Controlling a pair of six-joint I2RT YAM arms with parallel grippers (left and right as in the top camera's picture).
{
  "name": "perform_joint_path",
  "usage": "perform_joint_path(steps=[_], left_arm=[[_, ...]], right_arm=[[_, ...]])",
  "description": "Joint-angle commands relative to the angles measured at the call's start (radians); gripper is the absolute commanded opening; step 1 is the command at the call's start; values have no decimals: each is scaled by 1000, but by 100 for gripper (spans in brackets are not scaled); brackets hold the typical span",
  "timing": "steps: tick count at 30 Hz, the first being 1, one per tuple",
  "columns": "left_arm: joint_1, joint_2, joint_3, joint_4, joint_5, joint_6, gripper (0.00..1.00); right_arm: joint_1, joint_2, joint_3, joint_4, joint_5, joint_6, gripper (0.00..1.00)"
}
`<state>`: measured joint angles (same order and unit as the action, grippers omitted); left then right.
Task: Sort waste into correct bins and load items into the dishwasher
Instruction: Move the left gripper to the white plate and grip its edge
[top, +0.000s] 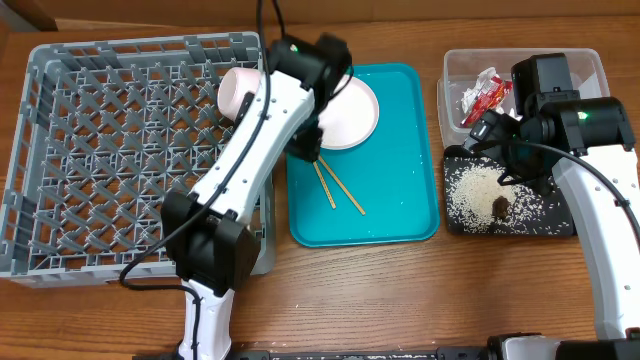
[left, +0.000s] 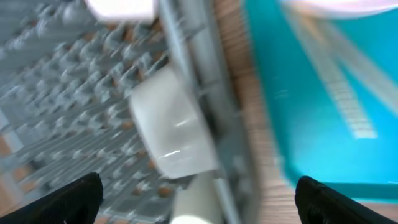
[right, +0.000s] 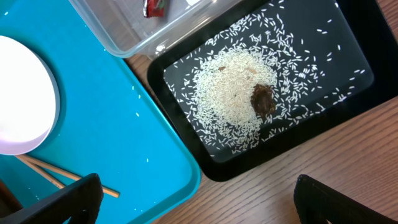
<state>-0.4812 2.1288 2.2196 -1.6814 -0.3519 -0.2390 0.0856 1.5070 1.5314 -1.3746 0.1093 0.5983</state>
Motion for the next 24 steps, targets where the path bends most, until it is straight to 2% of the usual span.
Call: perform_joint_path(steps=[1, 5, 9, 14, 17, 24], left_arm=[[-3, 1, 116, 39, 260, 41, 100], [-4, 1, 143, 183, 428, 41, 100], [-4, 4, 117, 322, 450, 10, 100], [3, 21, 110, 458, 300, -244, 92], [3, 45, 110, 496, 212, -351, 88], [5, 150, 110, 454, 124, -611, 76]], right_arm=[[-3, -18, 20, 4, 10, -4, 100], [-3, -18, 20, 4, 10, -4, 100], [-3, -18, 20, 4, 10, -4, 100], [-3, -18, 20, 4, 10, -4, 100], [-3, -18, 20, 4, 10, -4, 100], [-3, -18, 20, 4, 10, -4, 100]])
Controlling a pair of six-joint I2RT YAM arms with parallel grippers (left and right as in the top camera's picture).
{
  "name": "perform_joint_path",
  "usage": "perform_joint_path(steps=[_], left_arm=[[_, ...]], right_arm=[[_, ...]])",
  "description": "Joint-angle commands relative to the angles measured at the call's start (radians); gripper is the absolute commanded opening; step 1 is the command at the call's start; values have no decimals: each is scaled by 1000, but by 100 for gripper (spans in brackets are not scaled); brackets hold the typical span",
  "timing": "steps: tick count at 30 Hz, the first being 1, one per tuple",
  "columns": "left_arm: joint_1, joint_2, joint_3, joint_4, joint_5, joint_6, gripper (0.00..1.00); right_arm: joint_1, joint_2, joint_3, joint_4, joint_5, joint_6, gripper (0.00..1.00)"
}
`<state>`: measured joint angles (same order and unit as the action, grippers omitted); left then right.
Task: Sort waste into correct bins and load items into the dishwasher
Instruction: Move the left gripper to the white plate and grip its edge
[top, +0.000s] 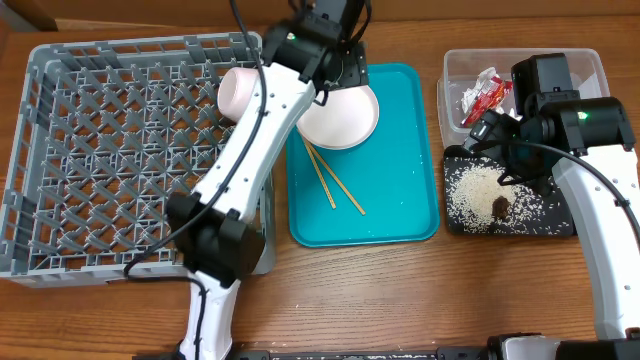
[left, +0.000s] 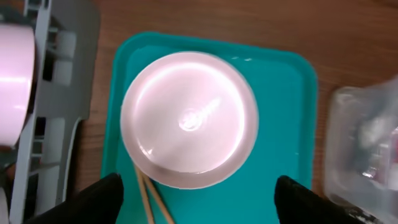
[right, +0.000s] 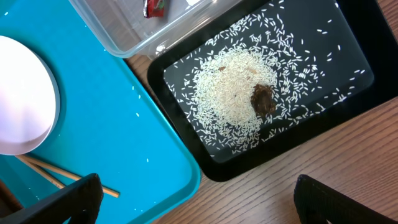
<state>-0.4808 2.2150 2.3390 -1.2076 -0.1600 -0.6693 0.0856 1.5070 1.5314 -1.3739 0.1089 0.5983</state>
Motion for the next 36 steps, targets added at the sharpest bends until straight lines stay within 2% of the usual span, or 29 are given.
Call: perform_joint_path(steps=[1, 6, 9, 10, 17, 22, 24, 30, 36], left_arm=[[4, 83, -10, -34, -64, -225, 75], [-2, 154, -10, -82, -21, -314, 66], [-12, 189, -10, -96, -2, -327, 38], [-15, 201, -10, -97, 6, -327, 34], [-35, 248, -10, -123, 61, -338, 40], [-42, 252, -22, -161, 45, -421, 45], [-42, 252, -34, -159, 44, -489, 50], [-44, 252, -117, -104, 49, -660, 56], [-43, 252, -166, -14, 49, -674, 54]], right_arm=[[-3, -18, 20, 3, 10, -4, 100], [-3, -18, 20, 3, 11, -4, 100], [-3, -18, 20, 3, 10, -4, 100], [-3, -18, 20, 3, 10, -4, 100], [-3, -18, 20, 3, 11, -4, 100], [-3, -18, 20, 3, 11, -4, 100], [-3, -18, 20, 3, 11, -4, 100], [-3, -18, 20, 3, 11, -4, 100], [-3, -18, 20, 3, 11, -4, 100]])
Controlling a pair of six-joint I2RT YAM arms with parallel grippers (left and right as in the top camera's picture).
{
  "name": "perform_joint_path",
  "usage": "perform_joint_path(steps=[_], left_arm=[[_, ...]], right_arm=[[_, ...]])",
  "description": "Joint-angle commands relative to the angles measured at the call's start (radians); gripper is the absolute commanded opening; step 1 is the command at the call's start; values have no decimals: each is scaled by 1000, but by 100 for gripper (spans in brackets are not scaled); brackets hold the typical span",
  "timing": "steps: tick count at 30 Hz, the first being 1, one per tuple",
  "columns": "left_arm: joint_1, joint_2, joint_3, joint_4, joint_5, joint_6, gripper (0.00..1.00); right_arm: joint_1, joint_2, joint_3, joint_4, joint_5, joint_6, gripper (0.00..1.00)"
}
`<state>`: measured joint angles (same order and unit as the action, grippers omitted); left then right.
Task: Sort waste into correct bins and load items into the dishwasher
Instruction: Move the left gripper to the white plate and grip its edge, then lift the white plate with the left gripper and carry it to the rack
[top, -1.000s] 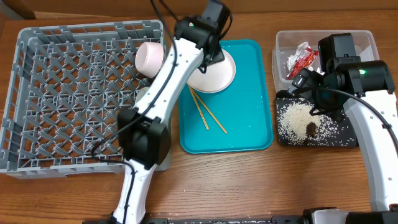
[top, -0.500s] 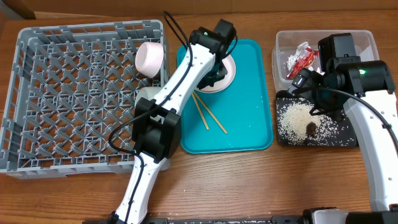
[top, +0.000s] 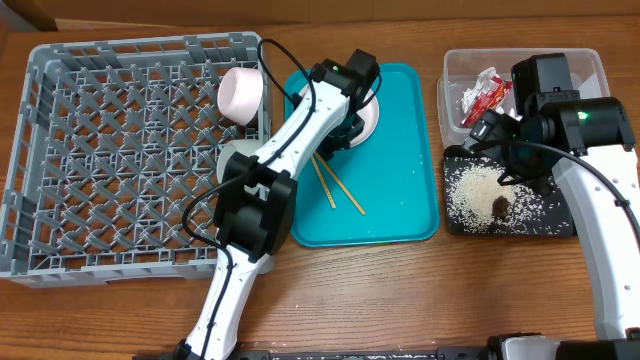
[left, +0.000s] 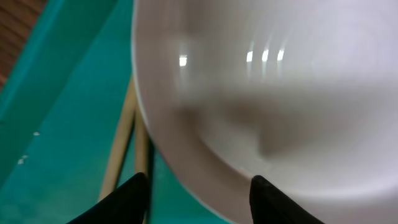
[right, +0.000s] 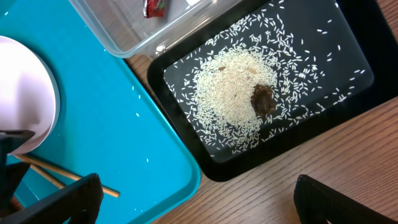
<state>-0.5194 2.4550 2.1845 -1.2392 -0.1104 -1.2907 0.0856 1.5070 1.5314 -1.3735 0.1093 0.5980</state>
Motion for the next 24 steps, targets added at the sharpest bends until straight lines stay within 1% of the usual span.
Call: perform_joint_path(steps=[1, 4, 7, 9, 15, 17, 19, 24], left_arm=[[-5, 12, -12, 27, -1, -52, 53], [-8, 12, -12, 51, -1, -52, 48], [-14, 12, -18, 60, -1, -52, 41], [-19, 12, -25, 59, -1, -51, 38], [-34, 12, -64, 61, -3, -51, 37], [-37, 12, -73, 61, -5, -51, 35], [-37, 12, -75, 61, -5, -47, 30], [-37, 12, -75, 63, -4, -27, 24]], right_arm=[[-3, -18, 20, 3, 10, -4, 100], [-3, -18, 20, 3, 10, -3, 100], [-3, -18, 20, 3, 10, -3, 100], [-3, -18, 20, 3, 10, -3, 100], [-3, -18, 20, 3, 10, -4, 100], [-3, -18, 20, 3, 10, -3, 100], [-3, -18, 20, 3, 10, -3, 100], [-3, -18, 20, 3, 10, -4, 100]])
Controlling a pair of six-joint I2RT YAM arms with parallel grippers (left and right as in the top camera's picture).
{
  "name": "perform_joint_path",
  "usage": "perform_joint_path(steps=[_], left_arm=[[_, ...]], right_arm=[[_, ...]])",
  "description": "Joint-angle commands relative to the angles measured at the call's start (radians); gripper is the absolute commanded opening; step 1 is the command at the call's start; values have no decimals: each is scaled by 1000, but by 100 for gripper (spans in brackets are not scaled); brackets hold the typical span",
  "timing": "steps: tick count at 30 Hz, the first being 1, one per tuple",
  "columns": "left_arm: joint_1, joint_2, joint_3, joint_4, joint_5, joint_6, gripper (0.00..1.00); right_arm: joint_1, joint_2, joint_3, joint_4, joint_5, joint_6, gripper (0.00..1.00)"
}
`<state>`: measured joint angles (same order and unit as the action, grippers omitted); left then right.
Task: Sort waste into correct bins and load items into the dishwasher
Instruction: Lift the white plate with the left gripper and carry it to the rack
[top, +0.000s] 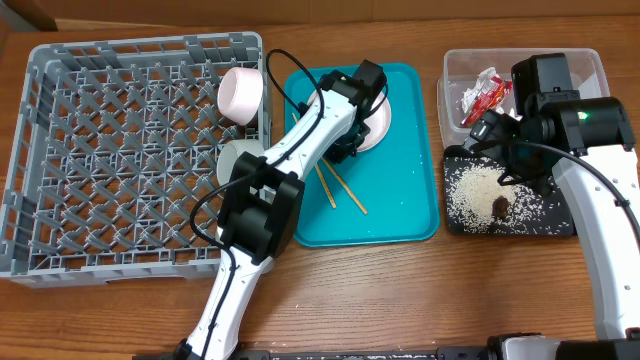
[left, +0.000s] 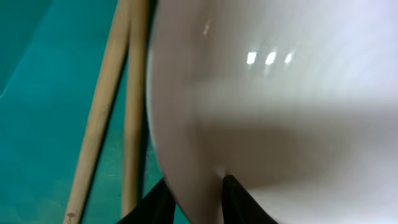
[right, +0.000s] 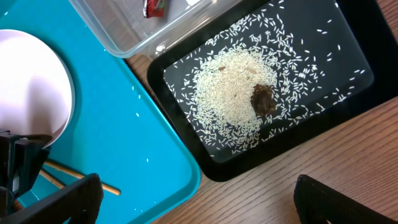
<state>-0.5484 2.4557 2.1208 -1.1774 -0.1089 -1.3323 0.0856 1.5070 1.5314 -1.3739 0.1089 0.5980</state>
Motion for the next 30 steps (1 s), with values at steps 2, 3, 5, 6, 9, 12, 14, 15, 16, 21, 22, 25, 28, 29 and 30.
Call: perform_joint_path(steps=[2, 3, 5, 6, 9, 12, 14, 15, 16, 21, 22, 25, 28, 29, 30], left_arm=[[-8, 11, -11, 0, -5, 47, 21], [-8, 11, -11, 0, -5, 70, 18], [-9, 11, -11, -1, -2, 126, 13], [-9, 11, -11, -1, -3, 152, 11], [-8, 11, -11, -3, -3, 230, 5], [-8, 11, -11, 0, -3, 356, 4], [-6, 11, -11, 6, -3, 455, 4], [-5, 11, -11, 6, -3, 500, 4], [-3, 11, -11, 6, -3, 543, 4], [13, -6, -8, -8, -2, 709, 4], [18, -16, -5, -14, -3, 727, 4], [33, -52, 23, -31, -7, 781, 4], [48, -104, 59, -46, -28, 830, 4], [51, -126, 75, -57, -52, 841, 4], [55, -147, 90, -71, -79, 849, 4]], right_arm=[[-3, -18, 20, 3, 10, -3, 100], [-3, -18, 20, 3, 10, -3, 100], [-3, -18, 20, 3, 11, -4, 100], [-3, -18, 20, 3, 11, -3, 100], [-3, -18, 20, 3, 11, -4, 100], [-3, -18, 20, 3, 10, -3, 100], [-3, -18, 20, 3, 10, -4, 100], [-3, -18, 20, 3, 10, -3, 100], [-3, -18, 20, 3, 11, -4, 100], [-3, -18, 20, 3, 10, -4, 100], [-3, -18, 20, 3, 11, -4, 100], [-3, -18, 20, 3, 10, -3, 100], [-3, -18, 20, 3, 11, -3, 100], [-3, -18, 20, 3, 10, -3, 100], [-3, -18, 20, 3, 11, -3, 100]])
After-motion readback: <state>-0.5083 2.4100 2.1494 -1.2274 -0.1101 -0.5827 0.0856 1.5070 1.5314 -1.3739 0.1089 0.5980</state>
